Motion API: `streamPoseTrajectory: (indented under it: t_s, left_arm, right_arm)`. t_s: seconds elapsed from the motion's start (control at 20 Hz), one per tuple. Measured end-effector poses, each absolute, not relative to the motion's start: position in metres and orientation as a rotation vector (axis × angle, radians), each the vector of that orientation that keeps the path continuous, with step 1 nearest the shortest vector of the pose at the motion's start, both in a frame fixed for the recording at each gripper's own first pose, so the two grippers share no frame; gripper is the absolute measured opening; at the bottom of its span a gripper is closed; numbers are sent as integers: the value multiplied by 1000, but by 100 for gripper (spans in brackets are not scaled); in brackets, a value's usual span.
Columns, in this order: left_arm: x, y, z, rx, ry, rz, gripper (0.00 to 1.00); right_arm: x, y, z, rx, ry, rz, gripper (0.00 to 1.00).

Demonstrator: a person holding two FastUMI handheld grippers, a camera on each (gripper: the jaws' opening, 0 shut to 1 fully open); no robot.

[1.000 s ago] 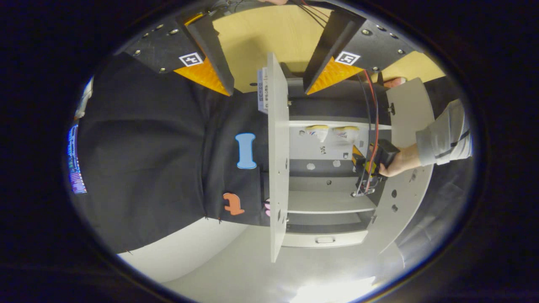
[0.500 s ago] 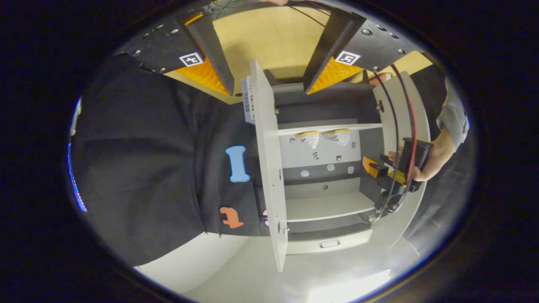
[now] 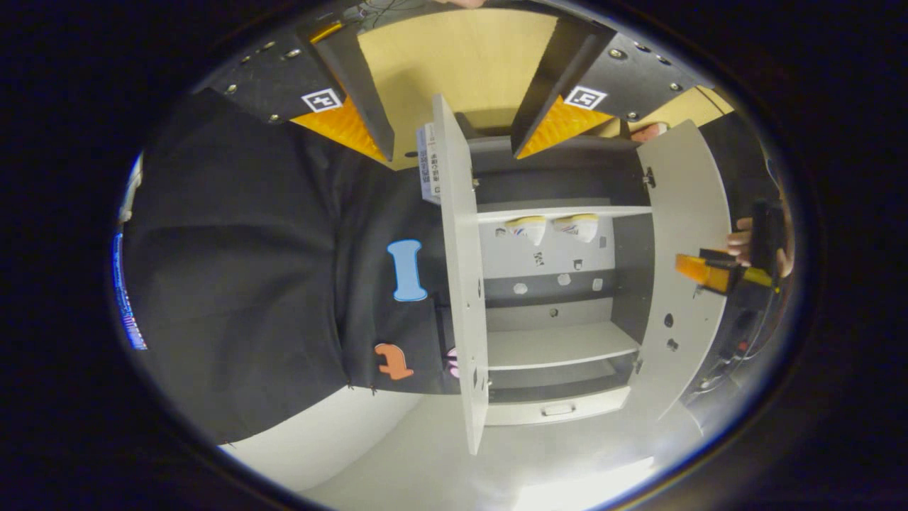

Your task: Grab one shoe with the right hand and put it into the shoe cabinet, grab the other shoe with the left hand and put it into the shoe cabinet; then close the right door with the right hand and the left door with the left hand.

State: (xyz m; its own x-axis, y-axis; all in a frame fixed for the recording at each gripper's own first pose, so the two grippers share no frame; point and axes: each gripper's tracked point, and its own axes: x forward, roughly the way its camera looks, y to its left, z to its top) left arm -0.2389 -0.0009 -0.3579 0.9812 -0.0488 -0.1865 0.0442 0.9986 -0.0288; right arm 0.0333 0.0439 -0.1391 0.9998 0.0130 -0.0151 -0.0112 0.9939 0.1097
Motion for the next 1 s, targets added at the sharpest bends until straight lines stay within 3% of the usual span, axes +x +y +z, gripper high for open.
streamPoseTrajectory:
  t_s: [0.25,0.7,0.75,1.0]
  left_arm:
    - [-277,-11,-400,-134,211,-89,97]
    - [-307,-6,-390,-7,40,-110,96]
    - [-311,-5,-391,1,38,-111,93]
    - [-324,-3,-390,-9,15,-151,96]
  right_arm:
    - [66,12,-88,34,-15,43,98]
    - [154,-67,35,41,-78,3,98]
    - [163,-65,42,48,-72,25,98]
    - [210,-66,46,54,-6,74,98]
